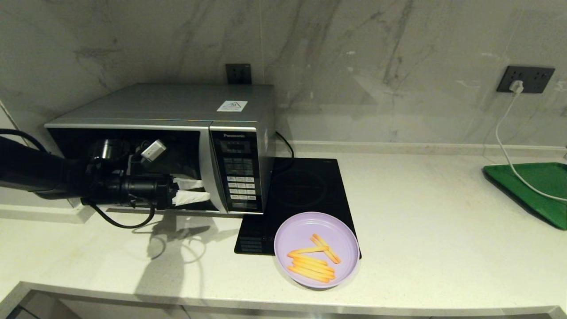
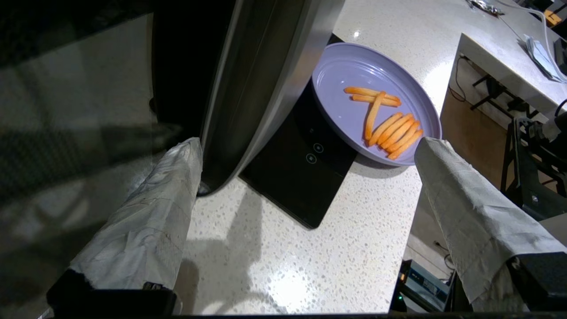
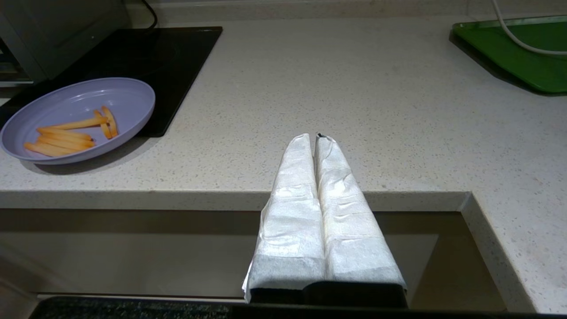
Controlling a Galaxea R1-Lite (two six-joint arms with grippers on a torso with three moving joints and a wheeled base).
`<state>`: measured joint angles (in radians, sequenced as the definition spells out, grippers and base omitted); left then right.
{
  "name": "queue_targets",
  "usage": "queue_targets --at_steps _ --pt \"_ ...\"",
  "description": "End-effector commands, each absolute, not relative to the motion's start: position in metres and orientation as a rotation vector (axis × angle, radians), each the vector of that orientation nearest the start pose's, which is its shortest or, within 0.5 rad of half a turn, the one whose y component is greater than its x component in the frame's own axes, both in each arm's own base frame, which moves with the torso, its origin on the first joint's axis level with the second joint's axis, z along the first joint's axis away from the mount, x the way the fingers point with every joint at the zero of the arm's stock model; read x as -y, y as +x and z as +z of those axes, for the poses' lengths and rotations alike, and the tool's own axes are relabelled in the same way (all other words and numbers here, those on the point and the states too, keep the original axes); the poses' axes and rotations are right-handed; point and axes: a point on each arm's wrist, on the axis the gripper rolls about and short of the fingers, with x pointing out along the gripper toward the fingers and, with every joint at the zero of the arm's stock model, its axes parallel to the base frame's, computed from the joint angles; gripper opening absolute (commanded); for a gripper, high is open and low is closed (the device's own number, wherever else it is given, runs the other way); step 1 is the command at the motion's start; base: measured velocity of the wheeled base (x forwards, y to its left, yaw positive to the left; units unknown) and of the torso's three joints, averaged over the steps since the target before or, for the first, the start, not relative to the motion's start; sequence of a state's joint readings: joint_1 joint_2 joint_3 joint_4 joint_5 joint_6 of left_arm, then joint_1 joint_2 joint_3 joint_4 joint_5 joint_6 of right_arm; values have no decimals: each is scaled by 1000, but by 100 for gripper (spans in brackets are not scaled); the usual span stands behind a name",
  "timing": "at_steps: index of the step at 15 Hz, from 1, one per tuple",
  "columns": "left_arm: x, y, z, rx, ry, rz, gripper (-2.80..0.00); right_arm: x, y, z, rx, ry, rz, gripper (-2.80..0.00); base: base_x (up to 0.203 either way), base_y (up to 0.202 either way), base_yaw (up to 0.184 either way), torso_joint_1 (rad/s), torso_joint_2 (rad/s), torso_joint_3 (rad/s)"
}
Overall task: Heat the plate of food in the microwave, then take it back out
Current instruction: Open the microwave oven
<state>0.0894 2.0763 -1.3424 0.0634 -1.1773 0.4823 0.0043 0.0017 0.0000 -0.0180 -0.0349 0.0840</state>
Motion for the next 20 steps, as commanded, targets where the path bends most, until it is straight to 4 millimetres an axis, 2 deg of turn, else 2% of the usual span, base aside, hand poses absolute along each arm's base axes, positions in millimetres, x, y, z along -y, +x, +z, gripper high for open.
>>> queue_targets --at_steps 1,12,16,20 --pt "-15 395 135 -397 -73 -1150 0 1 -23 77 18 85 -30 -280 0 0 0 0 0 0" --pt "-11 391 139 -382 -95 -1198 0 1 -23 77 18 85 -30 -280 0 0 0 0 0 0" --pt "-9 379 144 -404 -143 -1231 0 1 -23 77 18 85 -30 -280 0 0 0 0 0 0" --pt "-3 367 139 -428 -175 -1260 0 1 -23 77 18 85 -30 -280 0 0 0 0 0 0"
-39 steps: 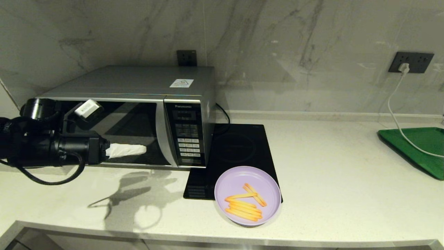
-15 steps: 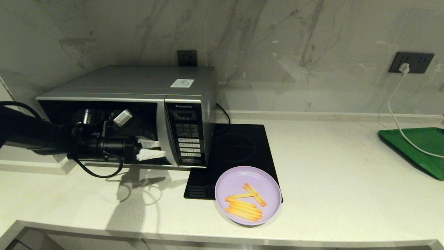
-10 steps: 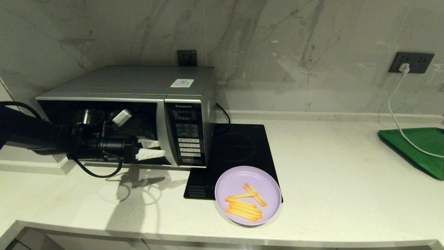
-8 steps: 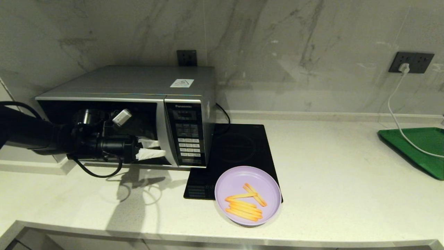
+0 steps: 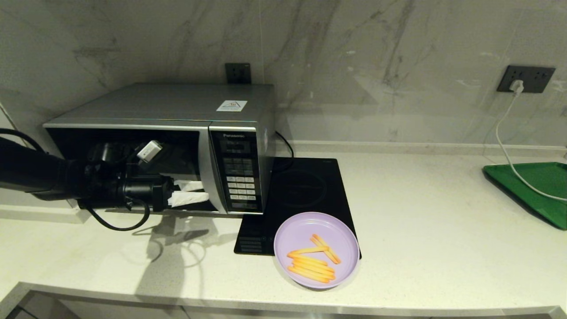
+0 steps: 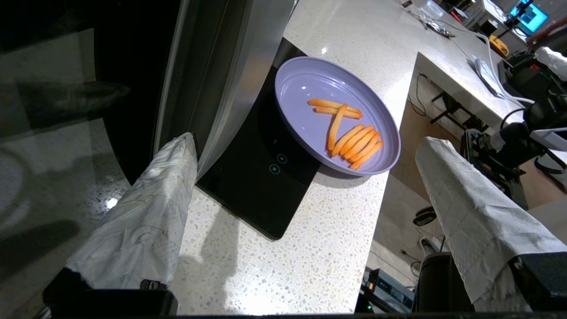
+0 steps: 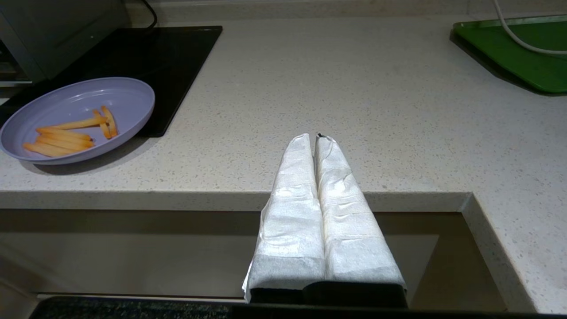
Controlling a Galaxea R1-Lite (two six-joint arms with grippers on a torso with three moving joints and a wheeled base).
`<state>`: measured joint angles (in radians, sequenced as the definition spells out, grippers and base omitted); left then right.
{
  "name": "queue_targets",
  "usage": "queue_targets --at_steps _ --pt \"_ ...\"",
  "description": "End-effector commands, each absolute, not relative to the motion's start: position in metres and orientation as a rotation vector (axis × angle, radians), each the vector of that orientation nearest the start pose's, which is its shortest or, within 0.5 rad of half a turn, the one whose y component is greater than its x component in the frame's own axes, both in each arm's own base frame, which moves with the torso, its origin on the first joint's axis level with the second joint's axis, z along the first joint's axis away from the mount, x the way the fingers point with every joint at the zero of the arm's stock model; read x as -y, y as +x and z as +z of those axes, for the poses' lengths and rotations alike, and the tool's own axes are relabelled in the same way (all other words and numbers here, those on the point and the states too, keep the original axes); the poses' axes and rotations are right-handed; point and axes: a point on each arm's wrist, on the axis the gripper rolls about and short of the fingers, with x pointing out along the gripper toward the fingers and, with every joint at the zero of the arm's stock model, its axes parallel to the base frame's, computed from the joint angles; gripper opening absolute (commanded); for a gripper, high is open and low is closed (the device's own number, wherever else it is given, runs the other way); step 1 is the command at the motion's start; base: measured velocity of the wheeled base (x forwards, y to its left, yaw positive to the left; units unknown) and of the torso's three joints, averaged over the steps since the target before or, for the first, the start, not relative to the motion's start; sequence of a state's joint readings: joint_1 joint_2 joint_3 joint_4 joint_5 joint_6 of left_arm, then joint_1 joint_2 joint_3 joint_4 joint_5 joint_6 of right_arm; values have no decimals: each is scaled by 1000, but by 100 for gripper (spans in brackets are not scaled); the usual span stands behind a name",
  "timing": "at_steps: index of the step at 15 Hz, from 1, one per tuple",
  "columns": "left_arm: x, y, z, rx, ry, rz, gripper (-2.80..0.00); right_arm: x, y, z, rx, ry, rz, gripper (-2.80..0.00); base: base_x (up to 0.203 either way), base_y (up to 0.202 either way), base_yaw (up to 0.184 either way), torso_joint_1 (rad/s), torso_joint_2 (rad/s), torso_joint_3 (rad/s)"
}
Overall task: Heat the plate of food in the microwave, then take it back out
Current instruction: Open the microwave oven
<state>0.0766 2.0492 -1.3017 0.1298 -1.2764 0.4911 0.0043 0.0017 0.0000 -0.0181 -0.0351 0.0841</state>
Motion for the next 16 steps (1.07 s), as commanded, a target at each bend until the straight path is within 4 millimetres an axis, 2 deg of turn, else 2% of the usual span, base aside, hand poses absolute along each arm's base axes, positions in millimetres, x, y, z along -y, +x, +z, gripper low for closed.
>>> queue_targets --at_steps 1,10,16 --pt "-3 367 138 -430 -178 -1262 0 1 -23 77 18 85 -30 -280 0 0 0 0 0 0" --pt "1 379 115 -453 -191 -1274 0 1 -23 77 18 85 -30 -280 0 0 0 0 0 0" --pt "-4 400 102 -432 -194 -1279 0 1 -23 77 18 85 -30 -280 0 0 0 0 0 0"
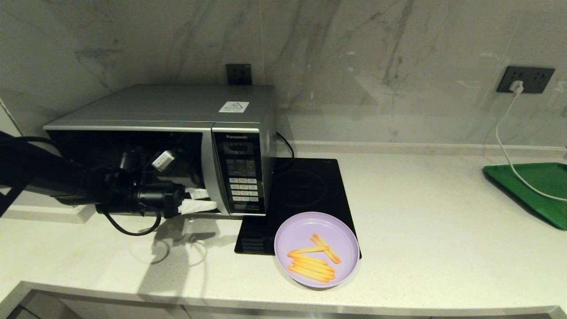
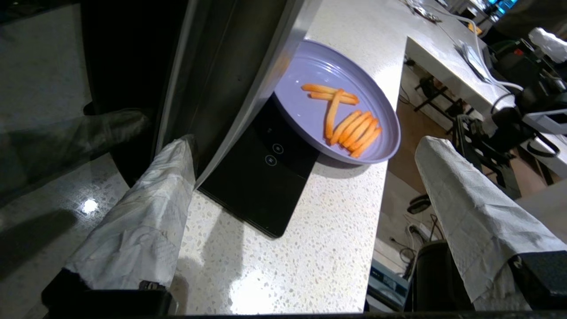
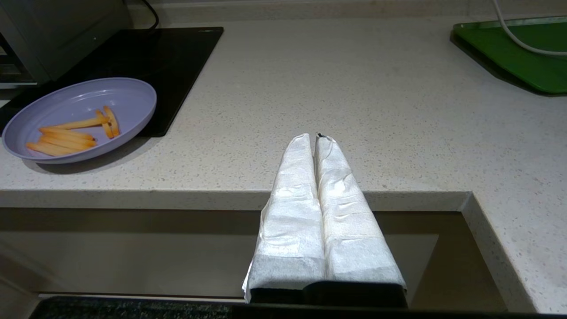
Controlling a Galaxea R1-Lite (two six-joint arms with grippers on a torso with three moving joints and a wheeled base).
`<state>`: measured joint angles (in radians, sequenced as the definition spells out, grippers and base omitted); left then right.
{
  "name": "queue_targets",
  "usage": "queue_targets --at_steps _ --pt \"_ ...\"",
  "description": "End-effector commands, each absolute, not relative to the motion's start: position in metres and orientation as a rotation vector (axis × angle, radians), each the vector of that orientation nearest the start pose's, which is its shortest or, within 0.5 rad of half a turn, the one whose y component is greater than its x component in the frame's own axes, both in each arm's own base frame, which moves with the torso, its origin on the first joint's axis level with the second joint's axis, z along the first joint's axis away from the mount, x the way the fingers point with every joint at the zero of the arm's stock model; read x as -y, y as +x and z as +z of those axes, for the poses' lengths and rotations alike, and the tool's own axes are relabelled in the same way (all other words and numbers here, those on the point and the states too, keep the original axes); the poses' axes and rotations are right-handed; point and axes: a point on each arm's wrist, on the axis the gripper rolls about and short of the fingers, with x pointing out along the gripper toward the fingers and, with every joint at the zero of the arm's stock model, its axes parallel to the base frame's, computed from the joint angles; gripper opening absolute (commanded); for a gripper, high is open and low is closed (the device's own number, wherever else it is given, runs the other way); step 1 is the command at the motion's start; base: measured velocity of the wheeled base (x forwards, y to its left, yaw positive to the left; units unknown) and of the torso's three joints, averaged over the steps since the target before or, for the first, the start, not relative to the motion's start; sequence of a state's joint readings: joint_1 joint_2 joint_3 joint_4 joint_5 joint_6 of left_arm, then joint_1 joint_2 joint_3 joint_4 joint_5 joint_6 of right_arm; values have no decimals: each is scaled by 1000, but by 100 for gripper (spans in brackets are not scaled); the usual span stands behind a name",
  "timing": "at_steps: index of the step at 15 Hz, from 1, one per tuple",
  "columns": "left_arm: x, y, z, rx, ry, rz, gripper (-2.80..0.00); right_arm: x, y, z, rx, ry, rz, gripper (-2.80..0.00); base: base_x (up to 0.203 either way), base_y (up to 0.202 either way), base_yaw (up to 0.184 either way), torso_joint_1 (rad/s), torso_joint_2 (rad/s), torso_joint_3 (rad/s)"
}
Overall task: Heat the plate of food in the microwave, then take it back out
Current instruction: Open the microwave oven
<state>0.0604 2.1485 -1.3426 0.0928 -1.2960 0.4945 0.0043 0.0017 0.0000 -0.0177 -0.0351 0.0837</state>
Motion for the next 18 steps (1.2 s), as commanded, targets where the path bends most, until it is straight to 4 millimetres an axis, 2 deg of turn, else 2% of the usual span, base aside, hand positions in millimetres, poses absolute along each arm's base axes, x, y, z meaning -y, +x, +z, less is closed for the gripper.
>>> queue_targets --at_steps 1,5,8,10,12,13,16,18 --pt "-4 400 103 -422 -199 -1291 0 1 -23 77 18 85 -30 -280 0 0 0 0 0 0" --pt "-3 392 124 -367 -198 -1337 0 1 -23 77 18 85 -30 -280 0 0 0 0 0 0" --pt "-7 366 130 -413 -254 -1322 0 1 -23 77 18 85 -30 -280 0 0 0 0 0 0" --pt "-16 328 119 -497 -351 -1283 0 1 -23 77 18 85 -30 -280 0 0 0 0 0 0" --pt "-28 292 96 -576 -428 -1215 0 1 -23 77 18 85 -30 -280 0 0 0 0 0 0" --pt "-34 282 85 -604 -409 -1171 0 1 -23 77 18 85 -30 -280 0 0 0 0 0 0" --pt "-38 285 82 -585 -310 -1132 0 1 -23 77 18 85 -30 -280 0 0 0 0 0 0" --pt "-52 283 83 -554 -248 -1058 0 1 -23 77 18 85 -30 -280 0 0 0 0 0 0"
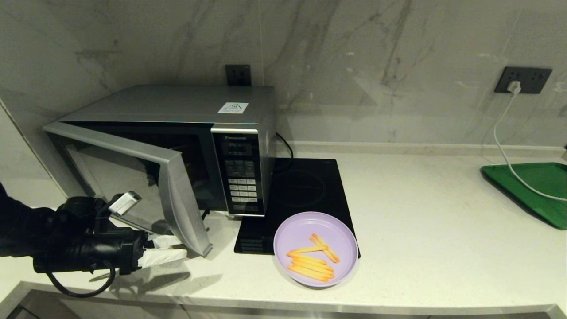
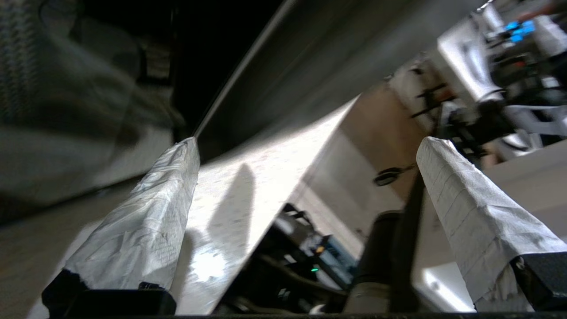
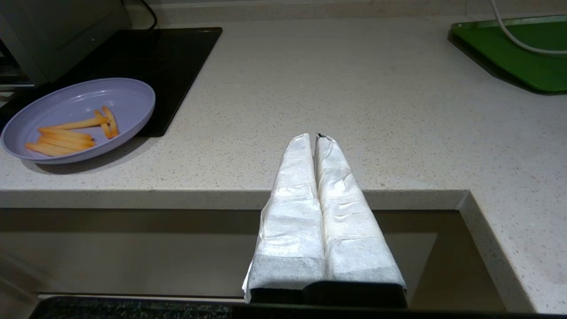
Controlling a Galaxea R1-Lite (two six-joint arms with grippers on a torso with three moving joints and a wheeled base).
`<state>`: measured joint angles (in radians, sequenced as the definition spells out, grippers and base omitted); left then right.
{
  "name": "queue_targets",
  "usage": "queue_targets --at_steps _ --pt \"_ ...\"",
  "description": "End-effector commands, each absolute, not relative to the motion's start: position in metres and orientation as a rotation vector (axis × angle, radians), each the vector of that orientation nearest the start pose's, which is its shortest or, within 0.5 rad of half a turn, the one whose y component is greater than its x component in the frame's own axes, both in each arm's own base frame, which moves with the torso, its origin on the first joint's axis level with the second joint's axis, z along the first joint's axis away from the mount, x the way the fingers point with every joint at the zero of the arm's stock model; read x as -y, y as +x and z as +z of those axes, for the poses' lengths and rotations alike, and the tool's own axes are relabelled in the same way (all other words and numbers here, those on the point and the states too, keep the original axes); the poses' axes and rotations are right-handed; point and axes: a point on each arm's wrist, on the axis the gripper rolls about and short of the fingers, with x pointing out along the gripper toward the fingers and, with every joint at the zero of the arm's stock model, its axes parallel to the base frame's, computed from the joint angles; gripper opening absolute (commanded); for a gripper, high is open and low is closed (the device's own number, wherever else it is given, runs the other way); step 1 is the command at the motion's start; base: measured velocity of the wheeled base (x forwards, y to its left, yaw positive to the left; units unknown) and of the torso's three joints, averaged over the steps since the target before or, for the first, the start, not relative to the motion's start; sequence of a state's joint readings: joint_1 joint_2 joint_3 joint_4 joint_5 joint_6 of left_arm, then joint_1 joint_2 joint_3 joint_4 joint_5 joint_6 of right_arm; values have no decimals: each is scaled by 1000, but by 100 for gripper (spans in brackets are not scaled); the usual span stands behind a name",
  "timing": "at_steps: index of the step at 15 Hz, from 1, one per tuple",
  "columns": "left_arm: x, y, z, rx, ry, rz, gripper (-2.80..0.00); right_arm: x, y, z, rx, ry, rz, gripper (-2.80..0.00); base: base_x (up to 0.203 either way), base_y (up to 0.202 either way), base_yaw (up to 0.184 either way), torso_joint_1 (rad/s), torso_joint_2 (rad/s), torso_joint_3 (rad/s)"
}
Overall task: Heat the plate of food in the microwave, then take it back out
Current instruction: Open the microwave oven
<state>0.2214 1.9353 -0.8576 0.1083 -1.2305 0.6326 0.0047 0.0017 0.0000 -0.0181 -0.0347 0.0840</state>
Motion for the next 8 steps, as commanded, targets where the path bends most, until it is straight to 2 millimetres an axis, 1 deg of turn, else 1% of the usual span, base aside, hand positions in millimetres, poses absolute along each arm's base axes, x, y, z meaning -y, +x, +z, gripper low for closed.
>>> queue_targets --at_steps 1,5,7,8 --pt "-64 282 82 -538 -226 -1008 0 1 -23 77 18 85 -30 -280 0 0 0 0 0 0" --pt "-115 285 77 -448 -102 -798 0 1 -23 77 18 85 -30 -280 0 0 0 0 0 0" --pt "-135 276 82 -413 -75 -725 0 1 -23 77 18 84 -29 -280 0 0 0 0 0 0" --pt "-138 269 88 -398 -57 -703 0 1 -23 77 18 83 -30 -280 0 0 0 0 0 0"
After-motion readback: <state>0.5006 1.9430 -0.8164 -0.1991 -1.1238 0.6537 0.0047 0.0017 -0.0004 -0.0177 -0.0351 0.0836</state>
